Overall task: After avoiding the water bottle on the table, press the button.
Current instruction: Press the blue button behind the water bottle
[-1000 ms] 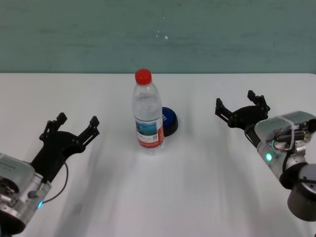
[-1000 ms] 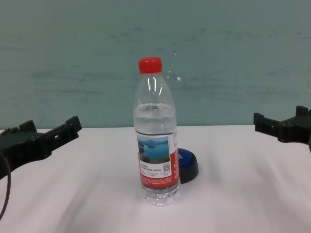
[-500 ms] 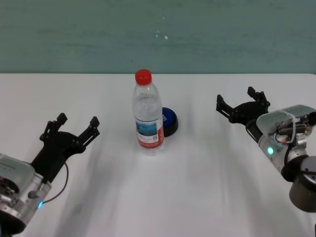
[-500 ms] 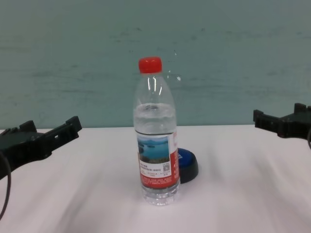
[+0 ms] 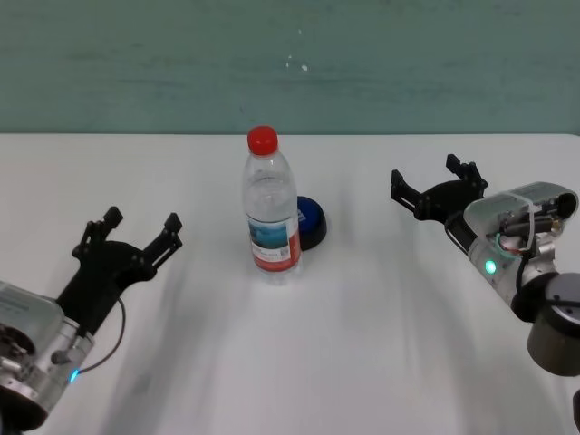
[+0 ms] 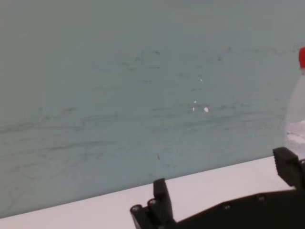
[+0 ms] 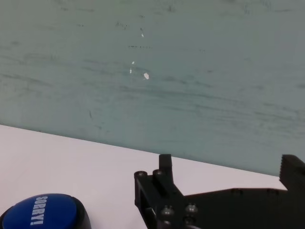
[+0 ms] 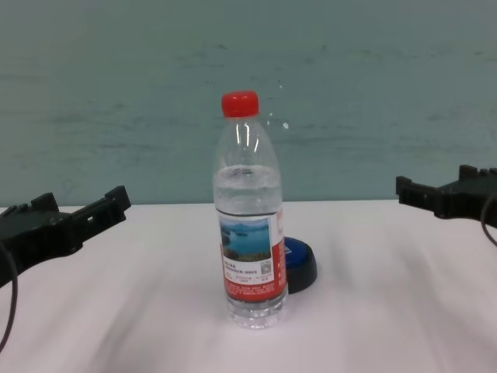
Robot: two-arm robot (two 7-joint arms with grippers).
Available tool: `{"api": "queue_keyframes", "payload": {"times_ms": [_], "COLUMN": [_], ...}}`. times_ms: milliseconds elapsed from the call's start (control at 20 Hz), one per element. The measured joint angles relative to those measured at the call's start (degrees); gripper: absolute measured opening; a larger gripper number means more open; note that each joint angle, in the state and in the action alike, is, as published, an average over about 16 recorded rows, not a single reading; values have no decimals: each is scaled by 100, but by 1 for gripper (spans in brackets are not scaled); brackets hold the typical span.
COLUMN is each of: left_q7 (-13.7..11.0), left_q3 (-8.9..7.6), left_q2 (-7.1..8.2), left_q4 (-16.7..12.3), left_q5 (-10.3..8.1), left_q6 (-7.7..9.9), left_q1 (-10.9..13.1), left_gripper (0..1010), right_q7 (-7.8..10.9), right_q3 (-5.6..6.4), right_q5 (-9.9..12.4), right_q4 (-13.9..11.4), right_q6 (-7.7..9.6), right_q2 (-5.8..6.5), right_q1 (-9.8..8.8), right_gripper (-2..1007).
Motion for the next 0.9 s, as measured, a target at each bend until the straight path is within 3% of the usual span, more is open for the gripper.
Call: {"api": "queue_keyframes", "payload": {"times_ms": [900], "left_q7": [0], "left_q3": [0], "left_q2": [0], "left_q4": [0], "left_q5": [0], "left_q6": [0], "left_q1": [0], "left_gripper": [1010], "right_q7": [309], "right_q3": [-292], "right_q5": [56], "right_q4": [841], "right_q6": [-163], "right_q2": [38], "right_q1": [715], "right_gripper": [1004]}}
